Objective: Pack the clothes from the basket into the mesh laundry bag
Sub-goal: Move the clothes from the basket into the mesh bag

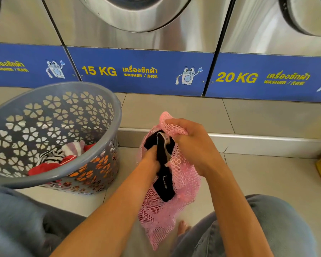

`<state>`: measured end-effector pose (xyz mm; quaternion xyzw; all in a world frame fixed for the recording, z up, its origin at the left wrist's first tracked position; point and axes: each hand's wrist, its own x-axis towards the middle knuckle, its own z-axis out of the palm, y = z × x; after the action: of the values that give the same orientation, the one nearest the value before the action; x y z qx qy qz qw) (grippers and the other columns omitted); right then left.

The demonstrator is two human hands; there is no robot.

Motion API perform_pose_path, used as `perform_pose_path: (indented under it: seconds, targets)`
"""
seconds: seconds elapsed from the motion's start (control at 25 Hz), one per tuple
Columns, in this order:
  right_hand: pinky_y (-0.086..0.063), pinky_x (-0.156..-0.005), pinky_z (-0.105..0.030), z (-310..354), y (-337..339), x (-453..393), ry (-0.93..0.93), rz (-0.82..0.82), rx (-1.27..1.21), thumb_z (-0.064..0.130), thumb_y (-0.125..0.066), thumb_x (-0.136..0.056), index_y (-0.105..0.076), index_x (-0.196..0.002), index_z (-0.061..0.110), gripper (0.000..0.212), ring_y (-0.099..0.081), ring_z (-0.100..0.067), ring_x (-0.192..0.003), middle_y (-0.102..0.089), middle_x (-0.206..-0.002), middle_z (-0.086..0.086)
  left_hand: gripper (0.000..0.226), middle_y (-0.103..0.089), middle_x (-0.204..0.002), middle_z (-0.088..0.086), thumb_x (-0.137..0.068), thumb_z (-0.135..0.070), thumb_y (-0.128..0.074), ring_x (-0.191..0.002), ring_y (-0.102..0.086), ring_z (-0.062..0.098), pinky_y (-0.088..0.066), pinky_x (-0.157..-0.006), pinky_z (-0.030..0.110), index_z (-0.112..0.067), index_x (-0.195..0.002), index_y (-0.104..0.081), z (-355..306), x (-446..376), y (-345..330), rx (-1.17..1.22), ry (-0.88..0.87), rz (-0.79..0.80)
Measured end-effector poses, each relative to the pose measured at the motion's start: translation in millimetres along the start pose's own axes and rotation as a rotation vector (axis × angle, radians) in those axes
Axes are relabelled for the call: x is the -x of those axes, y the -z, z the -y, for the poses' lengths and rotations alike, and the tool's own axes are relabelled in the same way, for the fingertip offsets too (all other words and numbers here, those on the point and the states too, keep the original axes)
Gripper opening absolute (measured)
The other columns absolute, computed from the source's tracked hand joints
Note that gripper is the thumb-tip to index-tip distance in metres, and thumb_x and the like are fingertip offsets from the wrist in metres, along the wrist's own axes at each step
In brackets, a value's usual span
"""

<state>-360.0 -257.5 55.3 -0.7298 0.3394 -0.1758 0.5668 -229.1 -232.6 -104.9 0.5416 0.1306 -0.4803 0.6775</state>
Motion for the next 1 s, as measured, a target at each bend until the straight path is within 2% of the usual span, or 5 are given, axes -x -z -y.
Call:
perform_pose_path:
  seconds: [0.16, 0.4, 0.56, 0.72, 1.0]
  targets:
    - [-0.054, -0.098, -0.04, -1, 7, -6, -0.004, -0.084, -0.076, -0.005, -0.046, -0.088, -0.073, -0.117, 0.029, 0.052, -0.066, -0.012, -0.108, -0.073, -0.115, 0.011, 0.047, -0.07, -0.111, 0.013, -0.086, -0.024, -0.074, -0.093, -0.068, 0.028, -0.058, -0.078, 0.033, -0.009, -0.128, -0.059, 50, 12, 17, -0.253, -0.125, -0.218]
    - [-0.06, -0.088, -0.045, -8, 24, -9, -0.017, -0.143, -0.141, -0.005, -0.051, -0.088, -0.078, -0.104, 0.027, 0.045, -0.072, -0.016, -0.097, -0.078, -0.099, 0.009, 0.058, -0.056, -0.135, -0.007, -0.087, -0.038, -0.071, -0.12, -0.055, 0.012, -0.043, -0.1, 0.022, -0.023, -0.139, -0.05, 54, 22, 84, -0.891, -0.074, 0.146]
    - [-0.061, -0.084, -0.043, -8, 30, -11, -0.033, -0.198, -0.187, -0.002, -0.054, -0.089, -0.078, -0.101, 0.027, 0.04, -0.072, -0.021, -0.099, -0.078, -0.098, 0.006, 0.033, -0.067, -0.123, 0.017, -0.089, -0.035, -0.058, -0.118, -0.06, 0.034, -0.041, -0.11, 0.044, -0.007, -0.105, -0.064, 16, 28, 105, -1.467, 0.055, -0.005]
    - [-0.058, -0.073, -0.032, 1, 35, -6, 0.042, -0.346, -0.261, 0.005, -0.059, -0.091, -0.078, -0.103, 0.024, 0.029, -0.072, -0.015, -0.092, -0.077, -0.095, 0.005, 0.036, -0.059, -0.133, 0.014, -0.096, -0.012, -0.039, -0.127, -0.05, 0.036, -0.026, -0.113, 0.057, -0.009, -0.124, -0.062, -13, 49, 99, -1.985, 0.104, -0.092]
    - [-0.058, -0.086, -0.038, -10, 19, -5, 0.023, -0.233, -0.057, 0.006, -0.057, -0.09, -0.075, -0.11, 0.027, 0.034, -0.069, -0.015, -0.098, -0.074, -0.101, 0.009, 0.054, -0.059, -0.137, 0.014, -0.1, -0.045, -0.042, -0.121, -0.058, 0.029, -0.047, -0.1, 0.036, -0.008, -0.139, -0.053, -52, 77, 103, -2.022, 0.113, -0.078]
